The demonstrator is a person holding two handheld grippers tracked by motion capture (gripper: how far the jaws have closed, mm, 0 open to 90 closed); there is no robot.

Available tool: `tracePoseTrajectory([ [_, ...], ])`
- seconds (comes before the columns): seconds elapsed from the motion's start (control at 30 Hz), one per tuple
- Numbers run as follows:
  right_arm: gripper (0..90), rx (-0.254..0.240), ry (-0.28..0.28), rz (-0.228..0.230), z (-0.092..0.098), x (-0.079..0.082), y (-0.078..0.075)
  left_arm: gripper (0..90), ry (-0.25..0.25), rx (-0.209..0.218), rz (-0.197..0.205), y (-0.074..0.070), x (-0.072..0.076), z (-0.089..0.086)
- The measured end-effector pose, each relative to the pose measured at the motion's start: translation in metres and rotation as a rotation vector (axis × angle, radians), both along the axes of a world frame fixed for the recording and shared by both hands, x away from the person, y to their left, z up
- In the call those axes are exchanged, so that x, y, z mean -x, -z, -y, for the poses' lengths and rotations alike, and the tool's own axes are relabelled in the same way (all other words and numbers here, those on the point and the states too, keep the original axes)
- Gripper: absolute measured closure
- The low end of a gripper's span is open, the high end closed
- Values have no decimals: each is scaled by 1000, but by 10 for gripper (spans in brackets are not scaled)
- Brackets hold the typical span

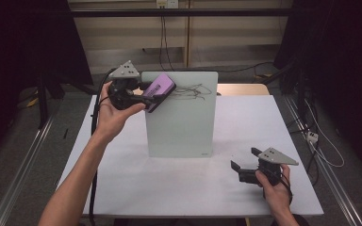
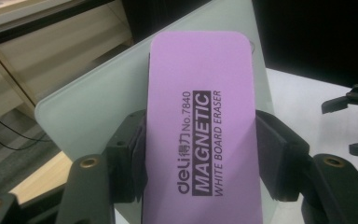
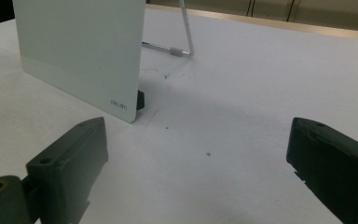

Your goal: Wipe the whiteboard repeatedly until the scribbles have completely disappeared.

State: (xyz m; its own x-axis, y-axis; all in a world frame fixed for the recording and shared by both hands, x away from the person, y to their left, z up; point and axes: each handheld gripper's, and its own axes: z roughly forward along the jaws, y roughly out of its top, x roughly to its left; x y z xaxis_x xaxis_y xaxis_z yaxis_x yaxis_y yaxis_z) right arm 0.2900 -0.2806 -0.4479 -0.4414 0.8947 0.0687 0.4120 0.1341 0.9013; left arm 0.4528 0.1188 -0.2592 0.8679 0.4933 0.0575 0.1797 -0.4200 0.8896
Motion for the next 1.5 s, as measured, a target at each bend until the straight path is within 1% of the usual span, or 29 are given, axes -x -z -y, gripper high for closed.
tracePoseTrajectory([
  [0.1, 55, -2, -1, -3, 0, -2, 1, 410, 5, 1, 19, 1, -1, 1],
  [0.17, 56, -2, -4, -7, 0, -2, 1, 411, 6, -19, 41, 0, -1, 2],
  [0.2, 56, -3, -4, -6, 0, -2, 1, 411, 1, -22, 45, 1, 1, 3],
  [0.37, 56, -3, -10, -7, -1, -1, 1, 412, -10, -94, 104, 3, 4, 8],
  [0.57, 56, -5, -6, -6, 0, -1, 1, 413, -13, -115, 108, 5, 3, 11],
  [0.63, 56, -5, -7, -7, -1, -1, 1, 413, -12, -131, 112, 5, 3, 11],
  [0.87, 56, -6, -11, -7, -2, -1, 1, 413, -12, -121, 97, 7, 3, 12],
  [1.1, 57, -6, -15, -7, -2, -1, 1, 413, 1, -130, 94, 12, 4, 16],
  [1.13, 57, -5, -15, -6, -2, -2, 1, 413, -1, -123, 91, 13, 4, 17],
  [1.23, 57, -3, -16, -5, -2, -1, 1, 414, 8, -148, 95, 16, 6, 20],
  [1.37, 57, -4, -14, -7, -2, -1, 1, 413, 15, -158, 90, 20, 7, 22],
  [1.4, 57, -6, -14, -8, -2, -1, 1, 413, 15, -153, 87, 22, 8, 23],
  [1.5, 57, -4, -15, -6, -2, -1, 1, 413, 22, -165, 84, 25, 9, 25],
])
